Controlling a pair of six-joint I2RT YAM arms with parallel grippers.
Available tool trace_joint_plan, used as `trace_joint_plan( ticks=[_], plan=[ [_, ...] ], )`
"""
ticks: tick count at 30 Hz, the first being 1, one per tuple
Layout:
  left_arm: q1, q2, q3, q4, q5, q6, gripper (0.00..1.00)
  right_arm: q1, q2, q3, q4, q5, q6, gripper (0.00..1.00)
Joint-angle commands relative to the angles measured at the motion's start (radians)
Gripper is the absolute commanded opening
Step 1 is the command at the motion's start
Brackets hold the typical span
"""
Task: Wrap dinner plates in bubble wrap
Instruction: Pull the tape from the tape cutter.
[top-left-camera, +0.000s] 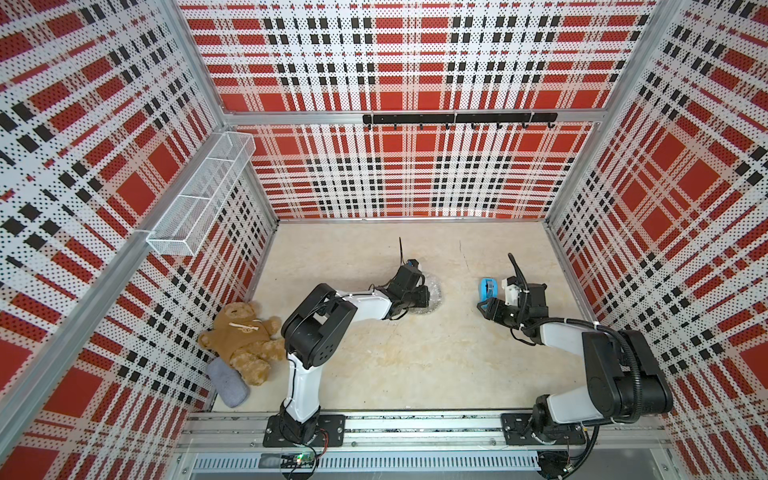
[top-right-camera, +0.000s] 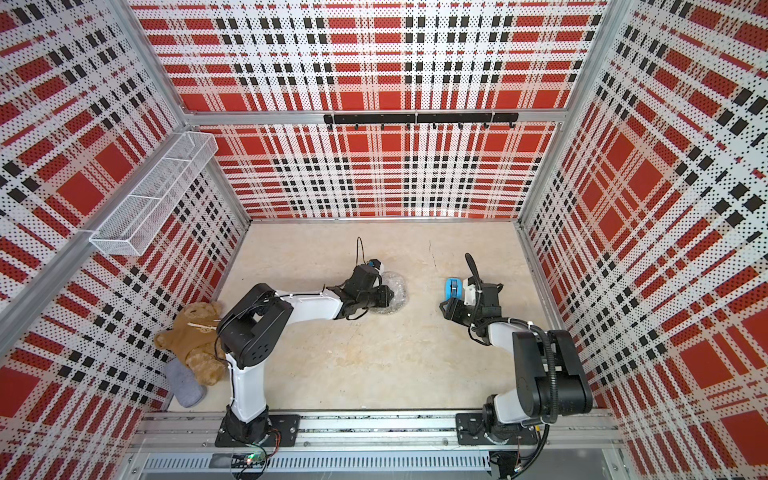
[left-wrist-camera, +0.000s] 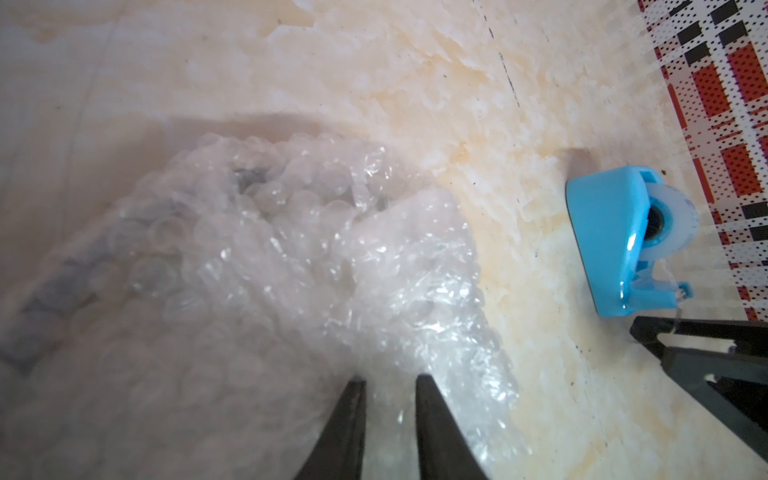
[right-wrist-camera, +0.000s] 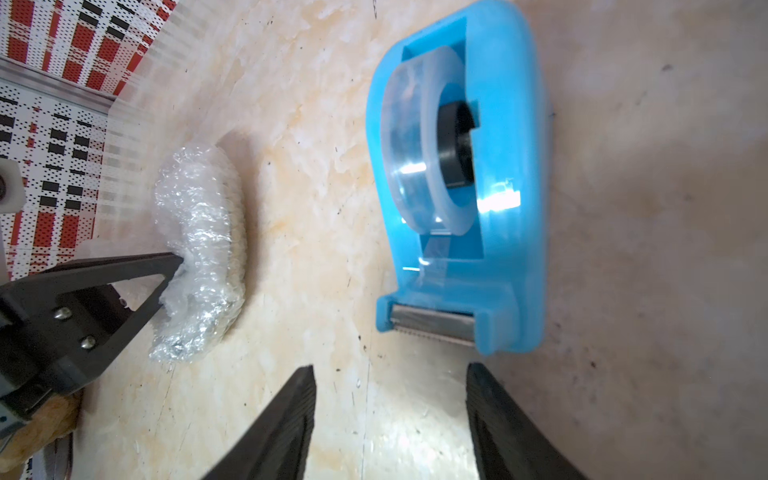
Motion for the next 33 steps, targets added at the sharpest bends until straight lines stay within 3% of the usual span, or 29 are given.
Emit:
trace_joint_plan(
  ticks=[1, 17, 25, 33],
  plan=[
    [0.007, 0.053, -0.054, -0.141, 0.002, -0.001, 0.26, 0.010, 0.001, -0.012, 0.020, -0.010, -0.012, 0.59],
    [0.010, 0.056, -0.053, -0.142, 0.004, 0.004, 0.27, 0.010, -0.014, -0.024, 0.008, -0.001, -0.033, 0.29],
    [0.009, 0.056, -0.052, -0.142, 0.004, 0.004, 0.27, 0.010, -0.084, -0.047, -0.028, 0.028, -0.017, 0.00],
    [0.010, 0.064, -0.046, -0.145, 0.010, 0.008, 0.27, 0.009, -0.135, -0.004, -0.146, 0.041, -0.045, 0.00]
  ],
)
